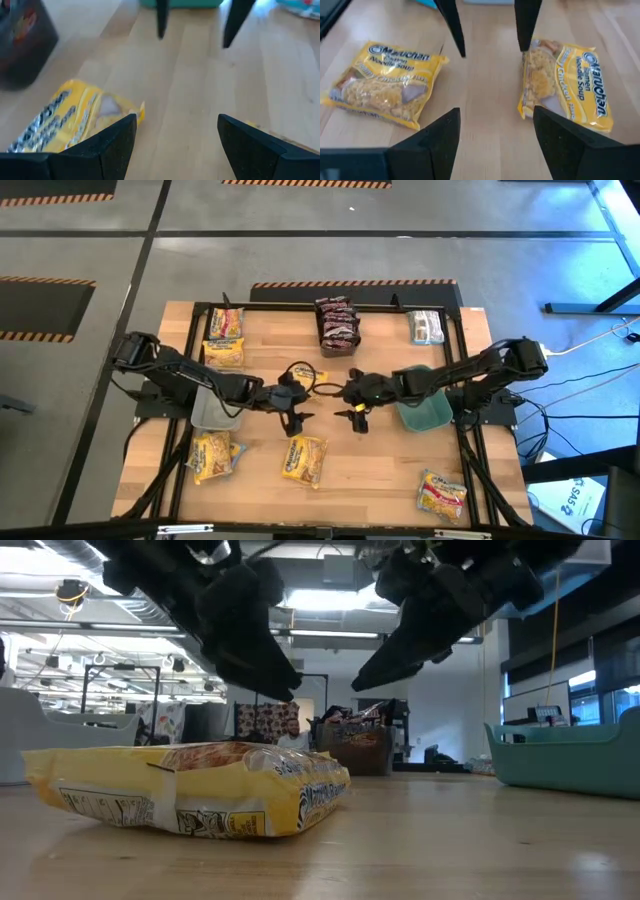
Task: Sort Maruchan noodles
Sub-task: Put the yellow noodle pack into the blue bin
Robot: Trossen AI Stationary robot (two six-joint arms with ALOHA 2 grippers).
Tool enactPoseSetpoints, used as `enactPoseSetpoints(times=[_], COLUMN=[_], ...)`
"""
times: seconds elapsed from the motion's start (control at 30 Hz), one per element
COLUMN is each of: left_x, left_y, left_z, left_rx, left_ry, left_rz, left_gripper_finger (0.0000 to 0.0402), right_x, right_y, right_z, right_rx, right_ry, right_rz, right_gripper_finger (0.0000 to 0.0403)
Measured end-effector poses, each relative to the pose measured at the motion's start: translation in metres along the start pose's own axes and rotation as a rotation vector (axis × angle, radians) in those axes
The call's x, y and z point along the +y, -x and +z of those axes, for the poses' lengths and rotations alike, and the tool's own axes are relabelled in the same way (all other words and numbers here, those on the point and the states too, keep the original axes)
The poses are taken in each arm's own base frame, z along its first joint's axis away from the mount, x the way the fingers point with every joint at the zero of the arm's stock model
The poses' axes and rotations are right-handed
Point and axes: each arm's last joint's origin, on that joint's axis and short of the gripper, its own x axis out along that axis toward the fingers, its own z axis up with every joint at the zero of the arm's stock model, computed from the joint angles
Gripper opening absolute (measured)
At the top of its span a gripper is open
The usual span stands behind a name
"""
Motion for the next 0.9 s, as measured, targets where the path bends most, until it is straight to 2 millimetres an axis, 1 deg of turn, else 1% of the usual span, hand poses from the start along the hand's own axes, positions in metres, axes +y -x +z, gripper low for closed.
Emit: enactPoseSetpoints(times=[0.1,0.17,0.23,0.3,0.33,0.43,0.53,0.6,0.73,0.8,0.9], left_x=[0.007,0.015,0.026,0.035,0.04,0.055,0.072,0.083,0.101,0.11,0.121], left_y=[-0.003,-0.004,0.001,0.009,0.012,0.013,0.013,0.012,0.011,0.01,0.007], left_z=[-0.002,-0.002,0.002,0.015,0.018,0.014,0.016,0.014,0.011,0.006,0.001], left_rx=[0.028,0.07,0.169,0.208,0.232,0.31,0.311,0.325,0.313,0.309,0.29], left_ry=[0.054,0.101,0.167,0.214,0.232,0.273,0.352,0.401,0.464,0.491,0.533], left_rz=[0.03,0.061,0.098,0.14,0.166,0.247,0.298,0.316,0.355,0.377,0.358], left_gripper_finger=[0.0273,0.0273,0.0273,0.0273,0.0273,0.0273,0.0273,0.0273,0.0273,0.0273,0.0273], right_x=[-0.001,-0.001,-0.002,-0.002,-0.002,-0.002,-0.001,-0.001,-0.004,-0.006,-0.011], right_y=[-0.001,-0.001,-0.001,-0.001,-0.001,-0.004,-0.01,-0.014,-0.024,-0.03,-0.04], right_z=[-0.008,-0.01,-0.008,-0.006,-0.004,0.001,0.0,-0.003,-0.012,-0.018,-0.026], right_rx=[-0.027,-0.048,-0.06,-0.082,-0.104,-0.173,-0.194,-0.188,-0.148,-0.127,-0.103], right_ry=[-0.02,-0.023,-0.023,-0.02,-0.02,-0.013,0.0,0.0,-0.002,-0.003,-0.004], right_rz=[0.0,0.0,-0.02,-0.043,-0.052,-0.056,-0.005,-0.016,-0.103,-0.145,-0.205], right_gripper_finger=[0.0227,0.0225,0.0225,0.0225,0.0225,0.0225,0.0225,0.0225,0.0225,0.0225,0.0225])
